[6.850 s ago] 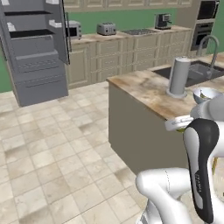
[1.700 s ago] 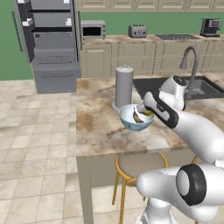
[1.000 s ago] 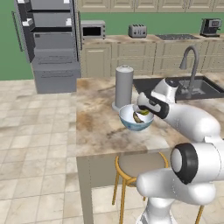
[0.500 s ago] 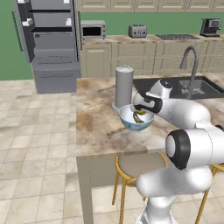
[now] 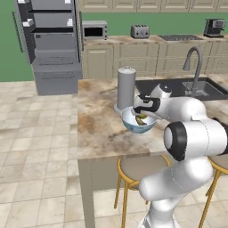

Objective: Retrieve the banana and pear from the fridge and place them into the bowl on the dining table.

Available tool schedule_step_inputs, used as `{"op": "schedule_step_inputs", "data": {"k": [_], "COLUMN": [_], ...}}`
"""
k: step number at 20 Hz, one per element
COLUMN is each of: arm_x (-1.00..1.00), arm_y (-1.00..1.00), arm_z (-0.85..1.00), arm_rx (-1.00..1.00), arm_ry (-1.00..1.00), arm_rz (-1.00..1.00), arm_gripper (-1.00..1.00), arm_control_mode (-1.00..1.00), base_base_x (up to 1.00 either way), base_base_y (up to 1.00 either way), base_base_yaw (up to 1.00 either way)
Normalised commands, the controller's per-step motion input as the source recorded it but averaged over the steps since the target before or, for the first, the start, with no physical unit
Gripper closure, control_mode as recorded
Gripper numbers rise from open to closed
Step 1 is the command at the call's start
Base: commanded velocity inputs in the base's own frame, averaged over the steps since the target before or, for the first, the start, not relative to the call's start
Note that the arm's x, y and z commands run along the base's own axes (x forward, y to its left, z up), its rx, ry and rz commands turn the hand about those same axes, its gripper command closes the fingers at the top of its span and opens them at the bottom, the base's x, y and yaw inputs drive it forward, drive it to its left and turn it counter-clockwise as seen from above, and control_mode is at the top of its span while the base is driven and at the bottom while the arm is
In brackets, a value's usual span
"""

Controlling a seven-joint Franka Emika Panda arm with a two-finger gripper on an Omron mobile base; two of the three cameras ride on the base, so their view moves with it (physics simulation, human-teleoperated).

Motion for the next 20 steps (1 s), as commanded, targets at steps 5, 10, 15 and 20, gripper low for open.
{"op": "schedule_step_inputs", "data": {"k": [5,10,15,20], "arm_x": [0.03,0.15,0.31,0.13], "arm_y": [-0.1,-0.04,0.0,0.0], "arm_z": [-0.12,-0.12,-0.13,-0.05], "arm_rx": [0.0,0.0,0.0,0.0], "arm_ry": [0.0,0.0,0.0,0.0], "arm_rz": [-0.02,-0.02,0.0,-0.01], "arm_gripper": [1.0,1.0,1.0,-1.0], "arm_control_mode": [-1.0,-1.0,-1.0,-1.0], "base_base_x": [0.0,0.0,0.0,0.0], "base_base_y": [0.0,0.0,0.0,0.0], "base_base_yaw": [0.0,0.0,0.0,0.0]}}
